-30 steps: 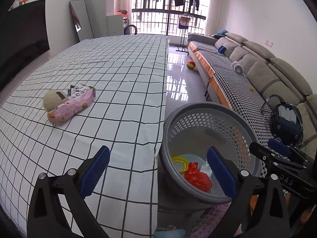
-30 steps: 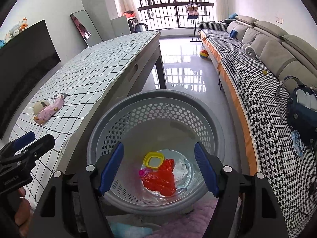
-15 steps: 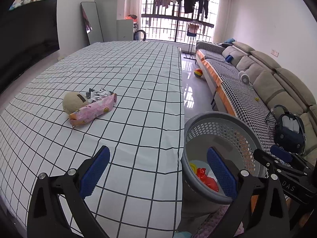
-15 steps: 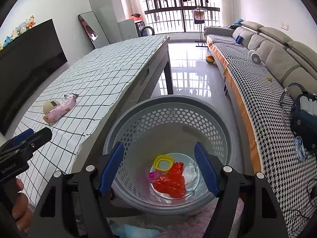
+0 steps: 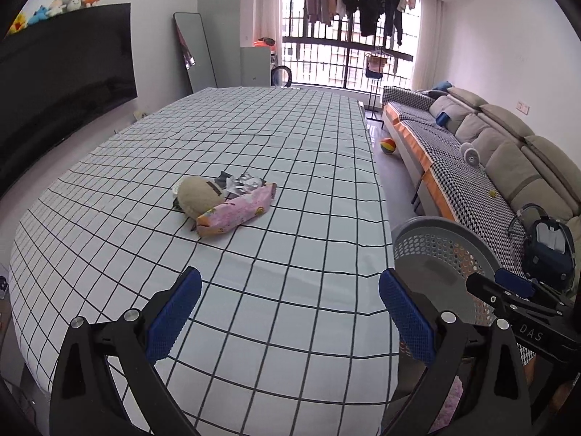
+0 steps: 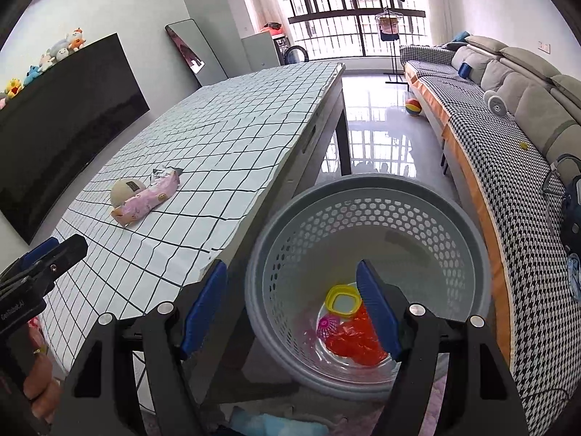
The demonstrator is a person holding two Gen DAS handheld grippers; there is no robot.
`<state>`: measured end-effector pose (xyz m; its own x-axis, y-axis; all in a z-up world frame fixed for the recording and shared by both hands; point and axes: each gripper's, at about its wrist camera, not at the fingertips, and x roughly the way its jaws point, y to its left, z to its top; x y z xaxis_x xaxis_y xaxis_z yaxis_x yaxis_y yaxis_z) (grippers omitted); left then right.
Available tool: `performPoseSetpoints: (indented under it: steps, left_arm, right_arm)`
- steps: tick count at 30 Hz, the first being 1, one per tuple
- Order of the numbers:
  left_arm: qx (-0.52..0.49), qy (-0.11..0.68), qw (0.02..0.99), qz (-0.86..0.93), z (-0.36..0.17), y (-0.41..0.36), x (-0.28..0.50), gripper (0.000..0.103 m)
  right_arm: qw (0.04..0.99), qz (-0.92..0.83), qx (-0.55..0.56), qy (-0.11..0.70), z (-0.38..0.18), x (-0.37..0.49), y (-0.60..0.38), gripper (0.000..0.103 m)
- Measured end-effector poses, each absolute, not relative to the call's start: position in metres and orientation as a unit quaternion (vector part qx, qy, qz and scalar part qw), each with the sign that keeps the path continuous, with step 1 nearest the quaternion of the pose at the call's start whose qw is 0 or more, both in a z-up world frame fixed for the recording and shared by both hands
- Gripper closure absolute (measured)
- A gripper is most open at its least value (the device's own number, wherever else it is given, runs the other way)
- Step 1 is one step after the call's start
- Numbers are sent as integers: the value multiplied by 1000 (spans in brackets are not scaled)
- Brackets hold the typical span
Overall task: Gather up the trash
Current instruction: 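Move both tools back over the table toward the pink snack wrapper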
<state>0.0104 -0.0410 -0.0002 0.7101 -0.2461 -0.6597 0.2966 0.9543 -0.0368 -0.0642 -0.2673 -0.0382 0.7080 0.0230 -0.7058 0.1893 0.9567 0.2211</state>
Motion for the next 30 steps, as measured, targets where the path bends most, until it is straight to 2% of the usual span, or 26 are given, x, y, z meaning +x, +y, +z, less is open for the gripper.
performPoseSetpoints:
  steps: [30]
  left_arm:
    - [-11,374,927,-21,-29,111,66,7]
  right_arm:
    - [886,110,-5,450,-47,112,-61,32]
